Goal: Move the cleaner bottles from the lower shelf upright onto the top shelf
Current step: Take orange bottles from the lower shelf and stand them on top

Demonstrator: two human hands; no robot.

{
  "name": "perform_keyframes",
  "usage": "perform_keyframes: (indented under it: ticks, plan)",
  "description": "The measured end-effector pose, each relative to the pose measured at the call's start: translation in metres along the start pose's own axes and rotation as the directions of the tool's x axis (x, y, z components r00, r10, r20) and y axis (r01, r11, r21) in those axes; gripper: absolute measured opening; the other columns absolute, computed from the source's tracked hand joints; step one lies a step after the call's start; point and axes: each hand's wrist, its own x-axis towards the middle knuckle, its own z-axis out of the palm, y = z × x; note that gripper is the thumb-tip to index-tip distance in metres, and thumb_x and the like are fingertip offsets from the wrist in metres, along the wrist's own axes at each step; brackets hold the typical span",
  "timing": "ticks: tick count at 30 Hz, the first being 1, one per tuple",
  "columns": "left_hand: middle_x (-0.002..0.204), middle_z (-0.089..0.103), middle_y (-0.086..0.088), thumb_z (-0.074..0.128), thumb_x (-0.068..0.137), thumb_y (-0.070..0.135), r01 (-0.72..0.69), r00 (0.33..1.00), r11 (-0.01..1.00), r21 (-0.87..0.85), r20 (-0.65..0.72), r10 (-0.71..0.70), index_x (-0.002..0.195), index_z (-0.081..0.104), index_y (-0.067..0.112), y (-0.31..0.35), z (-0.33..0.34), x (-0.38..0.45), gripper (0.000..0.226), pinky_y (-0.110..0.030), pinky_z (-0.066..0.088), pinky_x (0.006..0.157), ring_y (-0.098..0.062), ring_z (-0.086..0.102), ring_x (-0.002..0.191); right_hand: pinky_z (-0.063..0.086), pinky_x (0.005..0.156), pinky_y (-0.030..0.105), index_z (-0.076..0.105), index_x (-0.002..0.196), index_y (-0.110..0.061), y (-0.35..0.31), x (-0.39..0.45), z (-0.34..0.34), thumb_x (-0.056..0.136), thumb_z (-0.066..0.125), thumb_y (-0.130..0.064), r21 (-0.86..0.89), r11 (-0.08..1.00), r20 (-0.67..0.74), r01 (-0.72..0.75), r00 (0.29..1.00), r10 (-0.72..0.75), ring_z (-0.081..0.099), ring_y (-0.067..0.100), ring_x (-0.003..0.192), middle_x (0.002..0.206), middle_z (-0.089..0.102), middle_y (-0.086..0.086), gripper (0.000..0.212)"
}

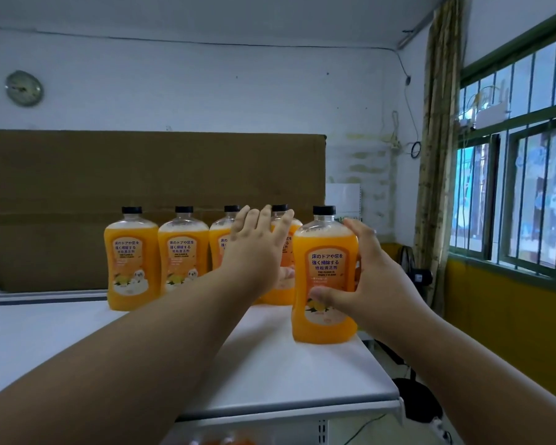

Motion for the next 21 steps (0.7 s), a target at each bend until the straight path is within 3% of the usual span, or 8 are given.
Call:
perform_keyframes:
  ticks: [4,7,9,12,18,21]
  plan:
    - [0.148,0.041,-0.005,0.066,0.082,0.058,0.014,0.999,0.998,-0.053,-0.049,-0.017,0.148,0.028,0.026,-0.006,-0.028,-0.023,0.083,-0.046,0.024,0.116,-0.028,0.033,0.138,0.046,0.07,0.019,0.006,0.139,-0.06,-0.002,0.003,0.001,0.065,0.084,-0.051,0.001,0.999,0.023,0.043,0.999,-0.043,0.058,0.005,0.097,0.121,0.05,-0.015,0.107]
    - [0.131,0.053,0.004,0.061,0.085,0.061,0.074,0.996,0.983,-0.167,0.052,-0.066,0.133,0.045,0.03,-0.017,-0.051,-0.058,0.059,-0.037,0.042,0.1,-0.018,0.047,0.119,0.048,0.067,0.017,0.013,0.135,-0.057,-0.009,0.008,0.005,0.065,0.085,-0.047,0.005,0.998,0.028,0.06,0.998,-0.06,0.057,0.001,0.089,0.113,0.051,-0.016,0.101]
    - [0.129,0.054,0.01,0.059,0.082,0.069,0.174,0.962,0.954,-0.245,0.249,-0.111,0.132,0.046,0.036,-0.029,-0.062,-0.09,0.061,-0.031,0.045,0.092,-0.012,0.048,0.113,0.052,0.071,0.025,0.013,0.132,-0.055,-0.022,0.011,0.014,0.065,0.085,-0.046,-0.016,0.998,0.04,0.062,0.997,-0.061,0.056,0.005,0.088,0.111,0.049,-0.014,0.099]
    - [0.137,0.05,0.016,0.054,0.076,0.08,0.286,0.877,0.898,-0.336,0.469,-0.104,0.132,0.043,0.045,-0.059,-0.074,-0.131,0.066,-0.026,0.042,0.084,-0.004,0.044,0.109,0.049,0.066,0.023,0.013,0.133,-0.052,-0.052,0.017,0.034,0.065,0.084,-0.046,-0.033,0.997,0.064,0.068,0.996,-0.066,0.056,0.009,0.088,0.109,0.047,-0.014,0.098]
    - [0.131,0.053,0.018,0.049,0.064,0.091,0.392,0.801,0.854,-0.344,0.584,-0.133,0.126,0.043,0.049,-0.152,-0.084,-0.175,0.075,-0.026,0.045,0.078,-0.003,0.051,0.098,0.042,0.054,0.012,0.016,0.134,-0.052,-0.129,0.033,0.097,0.063,0.085,-0.049,-0.011,0.992,0.058,0.125,0.991,-0.124,0.054,0.0,0.074,0.101,0.045,-0.019,0.098]
    - [0.136,0.052,0.017,0.038,0.058,0.096,0.356,0.801,0.877,-0.322,0.589,-0.109,0.126,0.038,0.054,-0.191,-0.079,-0.191,0.081,-0.027,0.043,0.08,-0.003,0.053,0.102,0.039,0.047,0.008,0.016,0.132,-0.052,-0.163,0.038,0.139,0.064,0.086,-0.048,0.02,0.996,0.081,0.091,0.992,-0.093,0.053,-0.003,0.072,0.095,0.046,-0.021,0.097]
